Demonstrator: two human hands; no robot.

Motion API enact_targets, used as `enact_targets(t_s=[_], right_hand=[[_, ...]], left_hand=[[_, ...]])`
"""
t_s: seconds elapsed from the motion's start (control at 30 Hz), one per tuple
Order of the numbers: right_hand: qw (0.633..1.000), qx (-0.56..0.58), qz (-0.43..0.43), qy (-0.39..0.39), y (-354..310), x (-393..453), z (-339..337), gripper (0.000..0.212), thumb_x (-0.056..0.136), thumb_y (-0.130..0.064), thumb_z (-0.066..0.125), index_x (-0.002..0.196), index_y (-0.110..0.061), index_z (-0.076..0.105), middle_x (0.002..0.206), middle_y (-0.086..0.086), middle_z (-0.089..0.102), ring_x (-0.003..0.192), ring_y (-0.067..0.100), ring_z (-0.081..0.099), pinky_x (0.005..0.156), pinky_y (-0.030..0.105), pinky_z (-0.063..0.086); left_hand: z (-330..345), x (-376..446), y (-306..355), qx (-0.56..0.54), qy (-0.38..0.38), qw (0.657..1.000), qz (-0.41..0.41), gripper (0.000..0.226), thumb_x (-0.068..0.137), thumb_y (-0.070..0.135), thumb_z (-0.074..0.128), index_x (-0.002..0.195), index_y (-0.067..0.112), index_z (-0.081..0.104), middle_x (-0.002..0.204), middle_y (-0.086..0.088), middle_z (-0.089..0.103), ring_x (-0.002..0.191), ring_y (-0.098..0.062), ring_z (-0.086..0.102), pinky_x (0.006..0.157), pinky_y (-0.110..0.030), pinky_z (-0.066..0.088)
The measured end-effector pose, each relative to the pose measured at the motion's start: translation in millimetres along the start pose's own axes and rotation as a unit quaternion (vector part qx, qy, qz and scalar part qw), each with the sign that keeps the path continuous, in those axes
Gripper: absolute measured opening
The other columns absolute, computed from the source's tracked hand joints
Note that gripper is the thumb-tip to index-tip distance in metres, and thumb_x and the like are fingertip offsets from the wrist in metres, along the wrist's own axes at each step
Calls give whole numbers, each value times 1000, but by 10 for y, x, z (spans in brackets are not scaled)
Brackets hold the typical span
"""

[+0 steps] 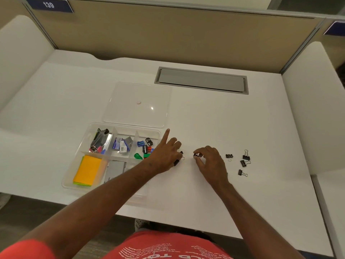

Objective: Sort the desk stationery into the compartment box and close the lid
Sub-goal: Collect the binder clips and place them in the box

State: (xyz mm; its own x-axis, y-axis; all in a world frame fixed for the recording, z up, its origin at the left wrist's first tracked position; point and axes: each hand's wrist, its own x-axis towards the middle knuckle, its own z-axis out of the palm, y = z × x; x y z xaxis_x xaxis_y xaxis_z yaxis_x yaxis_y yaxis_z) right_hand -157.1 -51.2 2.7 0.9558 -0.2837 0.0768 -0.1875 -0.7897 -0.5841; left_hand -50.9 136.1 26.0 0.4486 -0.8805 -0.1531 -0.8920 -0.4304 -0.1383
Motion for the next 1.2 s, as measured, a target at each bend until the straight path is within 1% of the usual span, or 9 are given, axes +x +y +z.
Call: enact_targets(t_s=[0.17, 0.33, 0.47, 0.6, 0.73, 0.83, 0.93, 1.03, 1.2], right_hand=[[998, 42, -20, 38, -209, 51, -64, 11, 90, -23, 66, 97, -32, 65, 89, -15, 59, 88, 8, 53, 71, 27, 48], [994, 88, -53, 42, -562, 47, -38, 13, 89, -23, 68, 98, -32, 65, 94, -18, 62, 89, 6, 55, 72, 26, 48], [988, 113, -102, 7, -881, 23, 52, 12, 89, -22, 68, 98, -30, 67, 92, -17, 64, 89, 6, 56, 72, 20, 46], [981, 107, -153, -56, -1142, -42, 213, 14, 91, -28, 67, 104, -27, 68, 95, -16, 65, 90, 4, 56, 74, 18, 46], [973, 86, -185, -111, -1298, -108, 406, 17, 92, -31, 65, 109, -29, 67, 101, -17, 64, 97, 2, 54, 79, 12, 43], [967, 73, -202, -136, -1336, -158, 506, 19, 92, -32, 64, 110, -30, 67, 103, -18, 65, 100, 1, 53, 83, 14, 45], [972, 51, -197, -118, -1319, -170, 558, 19, 93, -30, 62, 112, -28, 67, 105, -14, 67, 101, 4, 55, 86, 19, 47], [982, 33, -169, -76, -1256, -121, 543, 19, 93, -23, 64, 112, -24, 68, 102, -10, 67, 96, 8, 56, 81, 23, 50], [993, 17, -119, 2, -1035, -33, 400, 19, 91, -14, 64, 107, -24, 69, 100, -12, 67, 92, 7, 56, 80, 18, 45]], left_hand=[[-30, -144, -98, -92, 85, 992, -36, 29, 83, 41, 68, 105, 23, 66, 125, -5, 59, 136, -30, 42, 116, -68, 8], [-72, -533, -269, -199, 153, 961, -119, 30, 80, 48, 67, 100, 27, 64, 131, 1, 58, 143, -25, 36, 117, -66, 8], [29, -1026, -402, -222, 147, 951, -159, 33, 80, 52, 66, 103, 29, 65, 138, 3, 55, 147, -24, 29, 119, -63, 6], [189, -1486, -501, -200, 108, 961, -158, 30, 82, 59, 58, 101, 37, 62, 146, 6, 47, 151, -21, 18, 121, -61, 1], [287, -1732, -563, -190, 76, 966, -157, 35, 82, 68, 50, 103, 41, 61, 152, 7, 40, 152, -20, 12, 120, -63, 5], [328, -1795, -582, -209, 85, 959, -174, 38, 84, 70, 48, 107, 42, 60, 154, 8, 38, 153, -18, 9, 120, -61, 5], [335, -1768, -588, -244, 110, 944, -192, 42, 87, 66, 52, 117, 38, 60, 153, 8, 40, 152, -18, 12, 121, -59, 4], [316, -1668, -575, -257, 128, 939, -189, 49, 89, 63, 52, 129, 35, 54, 153, 7, 40, 152, -18, 15, 123, -55, 2], [191, -1326, -505, -268, 150, 941, -140, 58, 89, 57, 57, 138, 28, 50, 154, 4, 40, 152, -18, 12, 121, -59, 5]])
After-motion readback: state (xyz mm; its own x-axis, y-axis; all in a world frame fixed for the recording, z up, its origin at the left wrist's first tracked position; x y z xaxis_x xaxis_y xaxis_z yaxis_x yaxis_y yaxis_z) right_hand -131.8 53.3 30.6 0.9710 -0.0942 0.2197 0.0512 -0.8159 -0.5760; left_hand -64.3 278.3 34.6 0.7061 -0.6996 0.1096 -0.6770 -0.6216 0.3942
